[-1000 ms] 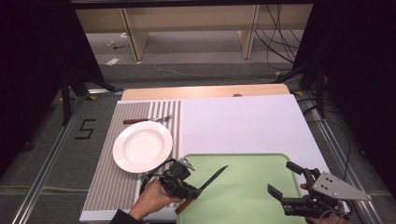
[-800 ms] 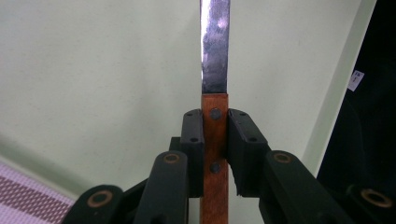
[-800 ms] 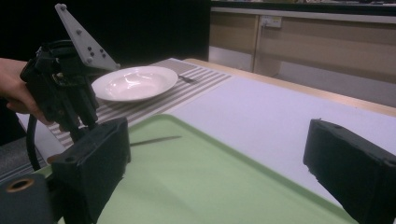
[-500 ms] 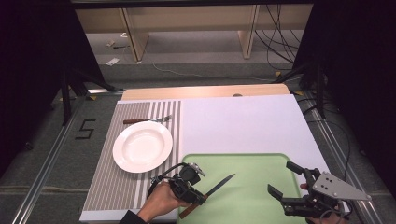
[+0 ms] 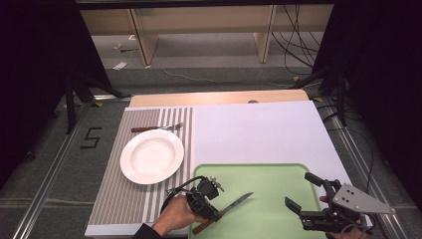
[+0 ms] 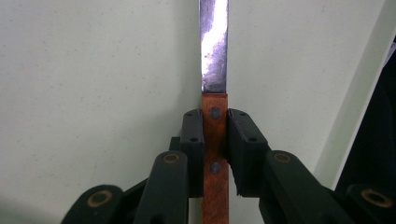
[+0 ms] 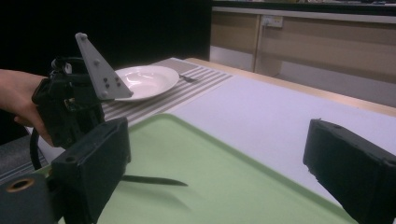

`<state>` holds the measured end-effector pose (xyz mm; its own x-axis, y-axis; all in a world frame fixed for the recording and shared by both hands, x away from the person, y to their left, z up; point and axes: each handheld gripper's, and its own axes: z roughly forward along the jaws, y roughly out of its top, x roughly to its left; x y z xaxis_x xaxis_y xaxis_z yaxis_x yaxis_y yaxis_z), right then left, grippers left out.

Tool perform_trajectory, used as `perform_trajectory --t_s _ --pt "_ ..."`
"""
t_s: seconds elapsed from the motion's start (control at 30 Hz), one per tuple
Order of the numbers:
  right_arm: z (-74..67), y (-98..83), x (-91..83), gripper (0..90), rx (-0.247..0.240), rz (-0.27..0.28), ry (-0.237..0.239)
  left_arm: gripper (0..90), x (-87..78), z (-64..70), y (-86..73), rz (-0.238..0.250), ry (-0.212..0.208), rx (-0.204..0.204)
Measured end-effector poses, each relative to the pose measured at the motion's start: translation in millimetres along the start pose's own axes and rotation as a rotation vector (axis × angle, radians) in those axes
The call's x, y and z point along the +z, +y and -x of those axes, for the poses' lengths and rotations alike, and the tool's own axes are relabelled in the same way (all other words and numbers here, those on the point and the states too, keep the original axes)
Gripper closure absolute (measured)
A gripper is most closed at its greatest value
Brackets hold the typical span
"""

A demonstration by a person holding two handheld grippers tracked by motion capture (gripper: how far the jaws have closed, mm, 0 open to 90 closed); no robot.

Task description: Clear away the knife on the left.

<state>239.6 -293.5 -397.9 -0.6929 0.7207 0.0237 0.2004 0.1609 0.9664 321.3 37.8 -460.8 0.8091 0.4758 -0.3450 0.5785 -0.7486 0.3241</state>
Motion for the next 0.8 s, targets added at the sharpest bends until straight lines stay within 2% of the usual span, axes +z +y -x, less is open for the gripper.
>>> perform_trajectory --t_s 0.07,0.27,0.3,0.33,0.43,0.6,0.8 --pt "0.0 0.0 -0.1 8.4 0.001 0.000 0.000 76.8 2.4 0.2 0.5 -0.013 -0.001 0.003" --pt "0.0 0.1 -0.2 8.5 -0.001 0.000 0.000 76.5 3.3 0.3 0.6 -0.011 -0.007 0.003" --pt "-0.1 0.1 -0.2 8.5 -0.001 0.000 0.001 76.2 3.9 -2.4 1.5 0.001 0.002 0.047" --pt "-0.1 0.1 -0.2 8.4 -0.001 0.000 0.001 76.0 3.2 0.4 0.5 -0.014 -0.003 0.018" --pt "-0.2 0.1 -0.2 8.4 -0.001 0.000 0.001 75.5 3.1 2.1 0.5 -0.016 0.002 0.033" --pt "-0.3 0.2 -0.3 8.5 -0.002 0.001 0.002 63.8 -4.1 4.0 0.4 0.026 0.004 0.053" --pt "-0.4 0.3 -0.4 8.5 -0.002 0.004 0.003 39.7 -7.0 8.1 -0.6 0.062 0.070 0.087"
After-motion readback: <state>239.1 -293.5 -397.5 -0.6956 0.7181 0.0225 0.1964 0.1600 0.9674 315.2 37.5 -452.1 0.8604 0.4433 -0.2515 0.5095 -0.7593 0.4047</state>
